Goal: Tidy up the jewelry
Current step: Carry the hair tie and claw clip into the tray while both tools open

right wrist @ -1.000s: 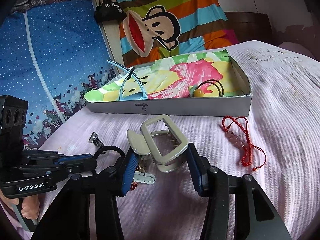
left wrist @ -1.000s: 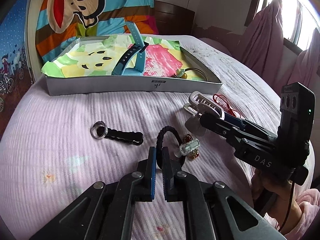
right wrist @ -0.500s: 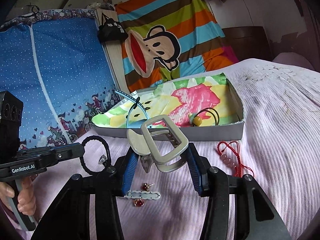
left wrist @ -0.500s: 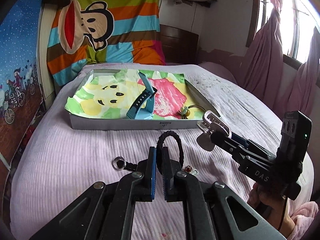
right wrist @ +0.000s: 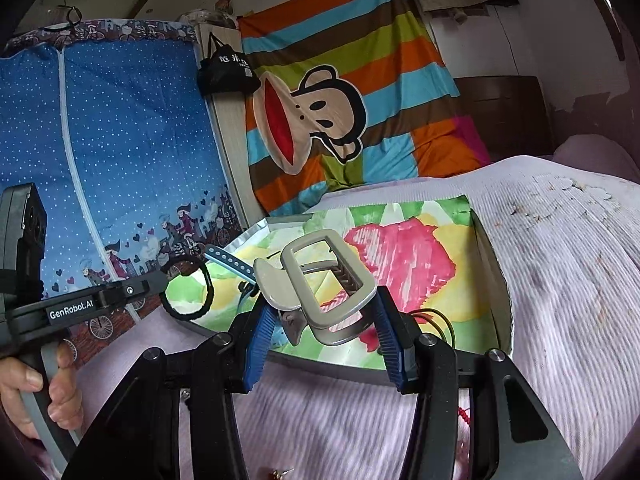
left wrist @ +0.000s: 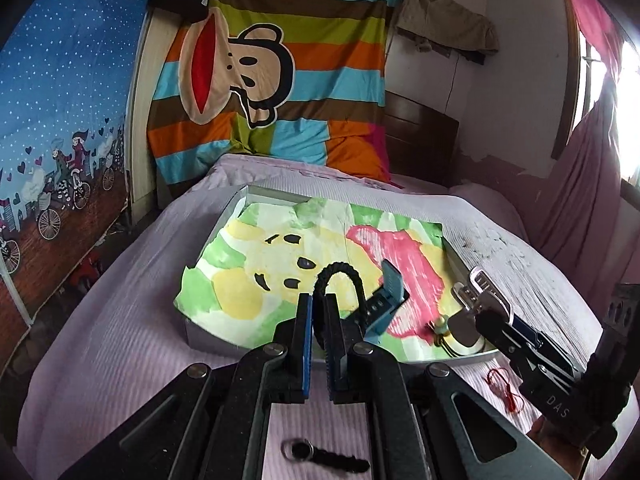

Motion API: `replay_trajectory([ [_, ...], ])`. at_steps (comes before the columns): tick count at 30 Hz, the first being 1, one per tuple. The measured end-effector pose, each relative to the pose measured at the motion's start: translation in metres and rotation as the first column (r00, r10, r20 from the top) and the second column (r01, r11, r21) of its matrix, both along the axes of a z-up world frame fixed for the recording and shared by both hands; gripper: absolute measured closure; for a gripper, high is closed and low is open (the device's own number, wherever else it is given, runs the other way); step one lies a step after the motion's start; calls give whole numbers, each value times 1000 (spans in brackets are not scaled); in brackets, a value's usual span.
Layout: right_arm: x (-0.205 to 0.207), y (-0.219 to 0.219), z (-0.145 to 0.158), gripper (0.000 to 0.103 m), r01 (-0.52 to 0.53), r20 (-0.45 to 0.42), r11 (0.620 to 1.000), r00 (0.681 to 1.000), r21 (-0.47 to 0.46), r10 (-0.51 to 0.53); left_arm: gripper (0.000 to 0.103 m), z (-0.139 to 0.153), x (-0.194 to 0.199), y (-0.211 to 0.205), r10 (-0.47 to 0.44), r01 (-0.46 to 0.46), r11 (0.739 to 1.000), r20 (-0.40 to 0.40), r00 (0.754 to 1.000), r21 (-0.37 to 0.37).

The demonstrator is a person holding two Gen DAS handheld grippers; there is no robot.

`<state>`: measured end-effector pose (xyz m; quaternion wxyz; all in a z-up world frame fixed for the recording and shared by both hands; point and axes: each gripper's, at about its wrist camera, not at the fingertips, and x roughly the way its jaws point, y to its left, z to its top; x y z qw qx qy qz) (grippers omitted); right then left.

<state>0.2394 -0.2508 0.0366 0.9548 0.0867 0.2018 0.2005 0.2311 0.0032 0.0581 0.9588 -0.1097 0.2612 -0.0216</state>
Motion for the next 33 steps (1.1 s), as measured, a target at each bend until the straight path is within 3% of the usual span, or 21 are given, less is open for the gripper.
replay_trajectory([
  [9,34,3,-20,59,29,-55,1000,998,-7,-30,98,-27,39,2,13,-12,1000,-59,998,9],
  [16,50,4,-31,59,30,-106,1000,994,-7,-30,97,-46,46,5,20,-22,1000,-121,992,-17],
  [28,52,10,-36,59,36,-120,999,992,-28,-39,97,-44,44,5,22,-24,1000,-134,991,-13],
  [33,50,9,-35,58,40,-117,999,992,-23,-43,78,-43,41,5,22,-24,1000,-128,991,-11],
])
